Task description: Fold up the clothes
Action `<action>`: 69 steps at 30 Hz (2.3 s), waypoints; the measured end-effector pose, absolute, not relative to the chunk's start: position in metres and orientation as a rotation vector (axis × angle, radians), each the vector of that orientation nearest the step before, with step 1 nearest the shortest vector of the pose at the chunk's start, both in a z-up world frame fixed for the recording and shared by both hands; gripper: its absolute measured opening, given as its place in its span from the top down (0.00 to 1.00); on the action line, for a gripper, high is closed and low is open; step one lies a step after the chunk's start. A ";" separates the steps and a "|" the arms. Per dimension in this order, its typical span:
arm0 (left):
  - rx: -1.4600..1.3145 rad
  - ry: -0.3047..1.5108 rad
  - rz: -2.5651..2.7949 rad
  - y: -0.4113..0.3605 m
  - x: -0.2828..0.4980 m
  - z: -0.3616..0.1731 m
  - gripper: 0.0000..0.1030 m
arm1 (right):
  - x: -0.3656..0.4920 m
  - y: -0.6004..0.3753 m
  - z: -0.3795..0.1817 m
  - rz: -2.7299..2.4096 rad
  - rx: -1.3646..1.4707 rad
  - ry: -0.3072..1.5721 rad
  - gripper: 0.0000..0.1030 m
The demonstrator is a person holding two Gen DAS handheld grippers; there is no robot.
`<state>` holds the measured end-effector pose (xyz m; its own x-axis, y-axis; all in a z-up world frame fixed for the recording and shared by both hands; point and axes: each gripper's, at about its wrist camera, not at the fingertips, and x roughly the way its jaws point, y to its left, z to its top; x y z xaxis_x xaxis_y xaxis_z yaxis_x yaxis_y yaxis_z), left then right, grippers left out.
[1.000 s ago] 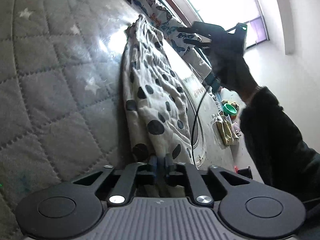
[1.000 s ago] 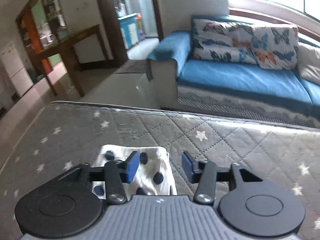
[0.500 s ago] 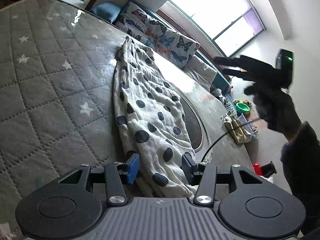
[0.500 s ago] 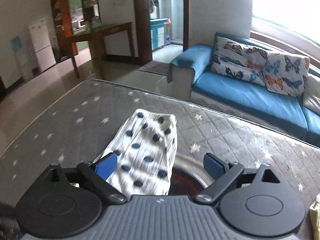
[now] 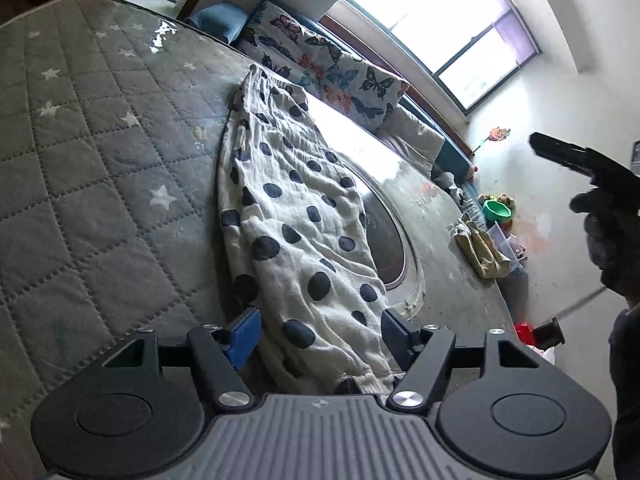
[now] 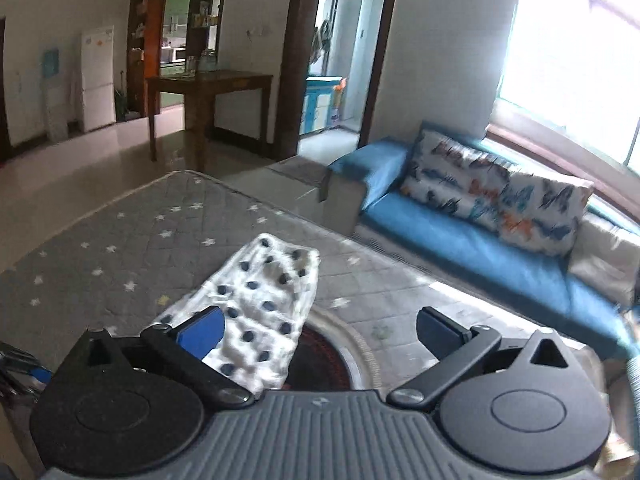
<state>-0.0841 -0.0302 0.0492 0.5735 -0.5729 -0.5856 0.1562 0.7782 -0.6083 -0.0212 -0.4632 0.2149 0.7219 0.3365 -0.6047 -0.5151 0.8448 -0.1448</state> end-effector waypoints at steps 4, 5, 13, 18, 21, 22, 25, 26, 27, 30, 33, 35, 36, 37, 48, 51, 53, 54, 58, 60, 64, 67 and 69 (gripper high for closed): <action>-0.538 0.871 -0.454 -0.035 -0.085 0.048 0.31 | -0.037 -0.467 0.219 0.487 -0.338 0.599 0.00; -0.540 0.875 -0.455 -0.036 -0.085 0.047 0.31 | -0.041 -0.468 0.215 0.503 -0.337 0.624 0.00; -0.541 0.874 -0.457 -0.037 -0.089 0.048 0.31 | -0.082 -0.443 0.153 0.654 -0.334 0.792 0.00; -0.557 0.890 -0.455 -0.040 -0.085 0.042 0.34 | -0.106 -0.428 0.114 0.745 -0.287 0.832 0.00; -0.568 0.901 -0.459 -0.044 -0.083 0.038 0.42 | -0.117 -0.421 0.095 0.772 -0.274 0.846 0.00; -0.572 0.906 -0.460 -0.045 -0.082 0.037 0.43 | -0.119 -0.420 0.090 0.779 -0.260 0.854 0.00; -0.579 0.912 -0.458 -0.048 -0.081 0.035 0.51 | -0.123 -0.419 0.078 0.785 -0.222 0.873 0.00; -0.583 0.913 -0.456 -0.048 -0.082 0.034 0.53 | -0.125 -0.418 0.075 0.788 -0.217 0.874 0.00; -0.588 0.914 -0.454 -0.048 -0.082 0.034 0.56 | -0.126 -0.418 0.074 0.793 -0.210 0.874 0.00; -0.593 0.914 -0.448 -0.049 -0.084 0.034 0.59 | -0.131 -0.416 0.070 0.808 -0.195 0.871 0.01; -0.604 0.915 -0.434 -0.047 -0.085 0.034 0.59 | -0.136 -0.410 0.069 0.822 -0.202 0.851 0.00; -0.606 0.918 -0.439 -0.048 -0.085 0.033 0.59 | -0.139 -0.406 0.067 0.831 -0.209 0.847 0.00; -0.607 0.919 -0.441 -0.048 -0.085 0.032 0.59 | -0.139 -0.403 0.064 0.838 -0.209 0.848 0.00; -0.604 0.921 -0.441 -0.049 -0.085 0.032 0.59 | -0.140 -0.401 0.062 0.842 -0.210 0.850 0.00; -0.631 0.888 -0.442 -0.047 -0.095 0.046 0.98 | -0.145 -0.393 0.057 0.865 -0.212 0.837 0.00; -0.612 0.880 -0.427 -0.044 -0.100 0.051 0.98 | -0.148 -0.392 0.059 0.879 -0.213 0.823 0.00; -0.583 0.886 -0.398 -0.042 -0.101 0.048 0.98 | -0.149 -0.390 0.057 0.883 -0.216 0.818 0.00; -0.581 0.901 -0.389 -0.040 -0.100 0.044 0.98 | -0.148 -0.390 0.056 0.886 -0.212 0.822 0.00; -0.572 0.954 -0.374 -0.037 -0.098 0.034 0.97 | -0.146 -0.385 0.046 0.905 -0.190 0.855 0.01; -0.558 0.940 -0.384 -0.037 -0.099 0.040 0.84 | -0.146 -0.382 0.044 0.918 -0.197 0.870 0.01; -0.506 0.861 -0.382 -0.039 -0.099 0.063 0.71 | -0.149 -0.379 0.041 0.931 -0.210 0.880 0.01; -0.492 0.801 -0.423 -0.044 -0.092 0.078 0.71 | -0.151 -0.381 0.046 0.947 -0.191 0.866 0.01; -0.495 0.782 -0.467 -0.052 -0.082 0.080 0.71 | -0.151 -0.381 0.047 0.953 -0.178 0.860 0.01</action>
